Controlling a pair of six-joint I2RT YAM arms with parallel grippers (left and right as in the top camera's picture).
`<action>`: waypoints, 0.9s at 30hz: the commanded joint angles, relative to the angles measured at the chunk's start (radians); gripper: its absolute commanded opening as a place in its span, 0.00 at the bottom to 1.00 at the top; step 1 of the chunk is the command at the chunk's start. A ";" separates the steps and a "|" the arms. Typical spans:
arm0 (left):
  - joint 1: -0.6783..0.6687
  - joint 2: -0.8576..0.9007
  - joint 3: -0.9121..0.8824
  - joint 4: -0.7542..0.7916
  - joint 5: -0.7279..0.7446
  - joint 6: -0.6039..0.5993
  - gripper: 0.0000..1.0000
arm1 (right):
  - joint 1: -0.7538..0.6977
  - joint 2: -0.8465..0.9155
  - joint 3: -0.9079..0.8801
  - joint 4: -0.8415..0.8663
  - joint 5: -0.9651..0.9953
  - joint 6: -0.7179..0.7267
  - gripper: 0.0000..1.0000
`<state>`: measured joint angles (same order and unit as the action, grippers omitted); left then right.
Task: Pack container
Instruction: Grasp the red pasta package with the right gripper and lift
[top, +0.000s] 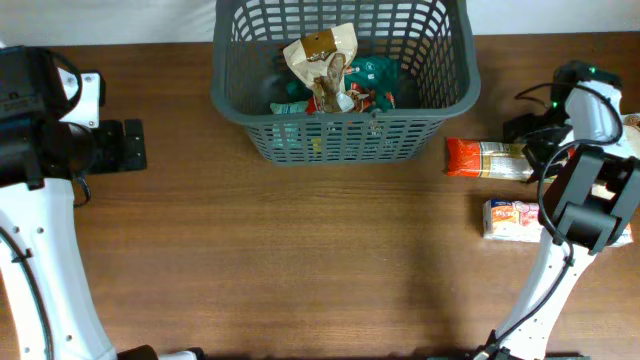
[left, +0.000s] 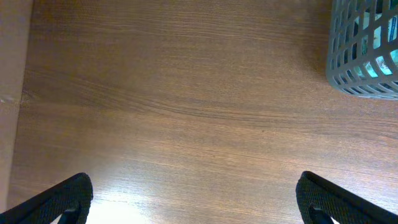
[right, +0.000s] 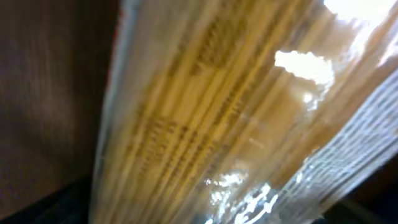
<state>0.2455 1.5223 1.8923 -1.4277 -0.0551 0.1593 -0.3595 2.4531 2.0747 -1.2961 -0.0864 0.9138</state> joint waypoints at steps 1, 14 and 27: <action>0.006 0.004 0.005 -0.001 0.014 -0.013 0.99 | -0.001 0.011 -0.057 0.015 -0.060 0.092 0.99; 0.006 0.004 0.005 -0.001 0.014 -0.013 0.99 | -0.003 -0.018 -0.121 0.081 -0.154 -0.029 0.23; 0.006 0.004 0.005 -0.001 0.014 -0.013 0.99 | 0.019 -0.440 0.240 0.098 -0.252 -0.383 0.29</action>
<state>0.2455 1.5227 1.8923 -1.4273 -0.0551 0.1593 -0.3634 2.2848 2.1334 -1.2098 -0.2592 0.6559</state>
